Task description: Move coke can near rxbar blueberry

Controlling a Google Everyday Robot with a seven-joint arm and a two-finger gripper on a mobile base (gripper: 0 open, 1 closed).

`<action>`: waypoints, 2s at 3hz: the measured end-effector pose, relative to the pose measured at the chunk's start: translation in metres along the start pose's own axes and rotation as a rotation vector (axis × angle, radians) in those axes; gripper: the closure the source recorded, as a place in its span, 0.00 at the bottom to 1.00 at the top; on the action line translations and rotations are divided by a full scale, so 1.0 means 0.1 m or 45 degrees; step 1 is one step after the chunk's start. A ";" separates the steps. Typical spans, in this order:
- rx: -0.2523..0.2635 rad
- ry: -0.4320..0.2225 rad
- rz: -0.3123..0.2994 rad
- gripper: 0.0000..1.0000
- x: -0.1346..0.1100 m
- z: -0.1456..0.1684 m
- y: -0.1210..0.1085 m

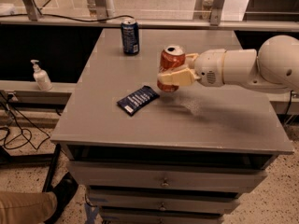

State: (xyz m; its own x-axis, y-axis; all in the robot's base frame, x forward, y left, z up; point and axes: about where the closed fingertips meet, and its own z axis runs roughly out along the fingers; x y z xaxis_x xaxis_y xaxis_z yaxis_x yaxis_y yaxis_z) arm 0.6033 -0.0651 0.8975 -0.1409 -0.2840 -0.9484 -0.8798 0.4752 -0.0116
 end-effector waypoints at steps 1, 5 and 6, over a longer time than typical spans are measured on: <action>-0.015 0.034 0.020 1.00 0.18 0.02 0.05; -0.092 0.055 -0.006 0.35 0.39 0.02 0.28; -0.093 0.055 -0.006 0.12 0.38 0.02 0.28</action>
Offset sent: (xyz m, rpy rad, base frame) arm -0.0192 -0.0034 -0.0427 -0.0264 0.0575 0.0280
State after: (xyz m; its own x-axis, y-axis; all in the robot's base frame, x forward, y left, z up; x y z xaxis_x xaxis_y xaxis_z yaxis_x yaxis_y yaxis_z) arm 0.5744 -0.0614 0.8602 -0.1549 -0.3223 -0.9339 -0.9109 0.4125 0.0088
